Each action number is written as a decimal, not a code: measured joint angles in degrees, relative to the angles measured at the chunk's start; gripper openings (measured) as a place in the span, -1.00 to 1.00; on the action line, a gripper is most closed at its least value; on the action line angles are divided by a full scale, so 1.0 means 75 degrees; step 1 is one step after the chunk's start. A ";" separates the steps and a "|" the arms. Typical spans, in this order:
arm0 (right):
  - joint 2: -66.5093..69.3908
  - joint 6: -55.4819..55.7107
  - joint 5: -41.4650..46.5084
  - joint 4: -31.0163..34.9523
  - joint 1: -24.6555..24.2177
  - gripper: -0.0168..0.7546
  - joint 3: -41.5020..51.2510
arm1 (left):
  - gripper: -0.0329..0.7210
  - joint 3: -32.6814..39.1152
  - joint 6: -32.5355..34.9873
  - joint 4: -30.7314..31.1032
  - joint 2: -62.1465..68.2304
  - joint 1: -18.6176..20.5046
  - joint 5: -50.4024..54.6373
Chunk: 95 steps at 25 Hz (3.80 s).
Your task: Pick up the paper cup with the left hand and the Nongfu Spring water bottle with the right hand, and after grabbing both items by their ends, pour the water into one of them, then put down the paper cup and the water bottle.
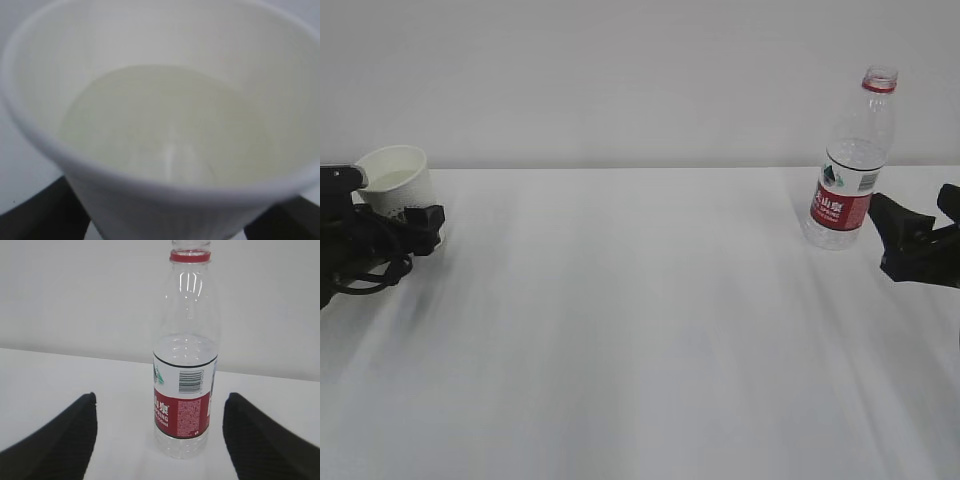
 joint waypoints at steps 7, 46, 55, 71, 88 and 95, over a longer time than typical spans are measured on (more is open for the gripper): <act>0.0000 0.0000 0.0000 -0.0012 0.0000 0.57 0.0000 | 0.76 -0.0013 0.0003 0.0088 0.0000 0.0000 0.0034; 0.0000 0.0000 0.0000 -0.0048 0.0000 0.57 0.0000 | 0.92 0.1404 0.0003 0.0322 -0.0612 0.0000 -0.0740; 0.0000 0.0000 0.0000 -0.0065 0.0000 0.57 0.0000 | 0.91 0.1959 0.0003 0.0322 -0.1063 0.0000 -0.0916; 0.0000 0.0014 -0.0010 -0.0135 0.0000 0.57 0.0000 | 0.86 0.2840 0.0003 0.0322 -0.2760 0.0000 -0.0502; -0.1694 0.0114 0.1039 -0.0195 0.0000 0.57 0.0018 | 0.79 0.2889 0.0003 0.0322 -0.4792 0.0000 0.1096; -0.2733 0.0114 0.2017 -0.0211 0.0000 0.57 0.0046 | 0.76 0.2901 0.0003 0.0334 -0.5932 0.0000 0.1751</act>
